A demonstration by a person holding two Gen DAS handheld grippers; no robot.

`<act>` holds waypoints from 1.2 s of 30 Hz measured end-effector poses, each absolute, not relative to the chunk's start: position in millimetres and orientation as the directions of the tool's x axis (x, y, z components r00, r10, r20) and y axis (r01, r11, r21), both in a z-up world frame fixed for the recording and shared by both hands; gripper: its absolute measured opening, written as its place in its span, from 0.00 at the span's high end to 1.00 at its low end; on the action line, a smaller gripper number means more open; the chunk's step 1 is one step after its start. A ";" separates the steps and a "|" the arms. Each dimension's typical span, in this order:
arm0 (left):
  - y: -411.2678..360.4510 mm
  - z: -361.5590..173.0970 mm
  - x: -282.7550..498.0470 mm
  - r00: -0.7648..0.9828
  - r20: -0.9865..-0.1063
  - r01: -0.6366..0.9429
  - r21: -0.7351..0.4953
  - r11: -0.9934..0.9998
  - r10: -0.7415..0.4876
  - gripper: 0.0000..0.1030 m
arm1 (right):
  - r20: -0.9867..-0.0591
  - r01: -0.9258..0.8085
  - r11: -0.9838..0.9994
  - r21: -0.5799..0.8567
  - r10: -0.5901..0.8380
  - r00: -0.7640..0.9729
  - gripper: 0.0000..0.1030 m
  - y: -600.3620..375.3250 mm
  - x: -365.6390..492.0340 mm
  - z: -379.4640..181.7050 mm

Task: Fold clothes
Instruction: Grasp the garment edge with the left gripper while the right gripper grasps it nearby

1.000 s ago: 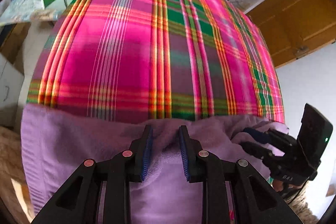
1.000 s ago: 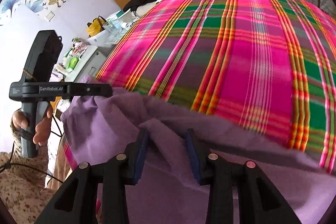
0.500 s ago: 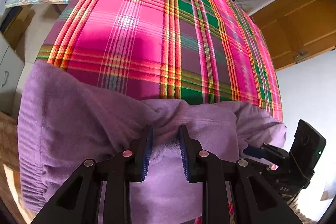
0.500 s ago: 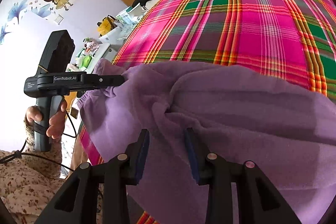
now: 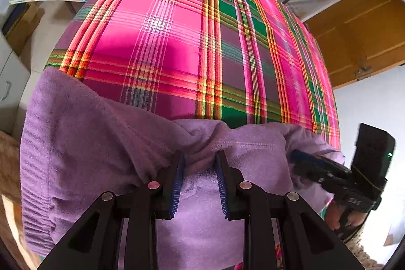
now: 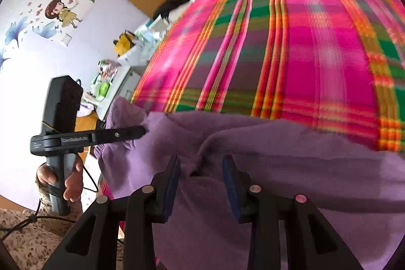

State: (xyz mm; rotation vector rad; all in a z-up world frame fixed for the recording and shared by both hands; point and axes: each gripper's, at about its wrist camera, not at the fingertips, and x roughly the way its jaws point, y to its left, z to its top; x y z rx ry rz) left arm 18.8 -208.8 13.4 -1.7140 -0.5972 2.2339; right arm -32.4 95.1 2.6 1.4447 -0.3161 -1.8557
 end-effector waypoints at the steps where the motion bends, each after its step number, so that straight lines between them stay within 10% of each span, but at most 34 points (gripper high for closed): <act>1: -208.6 13.3 18.8 -0.269 -0.855 0.041 -0.471 -0.881 0.444 0.75 | -0.718 0.403 -0.676 0.617 -0.693 -0.064 0.67 91.2 -31.3 -0.9; 18: -210.7 12.6 20.2 -0.266 -0.849 0.043 -0.483 -0.874 0.456 0.75 | -0.642 0.393 -0.576 0.717 -0.765 0.052 0.67 90.2 -26.3 -15.7; 31: -211.1 12.7 20.8 -0.268 -0.848 0.056 -0.488 -0.871 0.458 0.75 | -0.382 0.349 -0.432 0.831 -0.901 -0.207 0.67 127.8 -36.3 14.1; 36: -212.4 12.0 19.4 -0.268 -0.847 0.049 -0.489 -0.871 0.460 0.75 | -0.524 0.309 -0.547 0.778 -0.836 -0.161 0.67 130.5 -41.2 3.7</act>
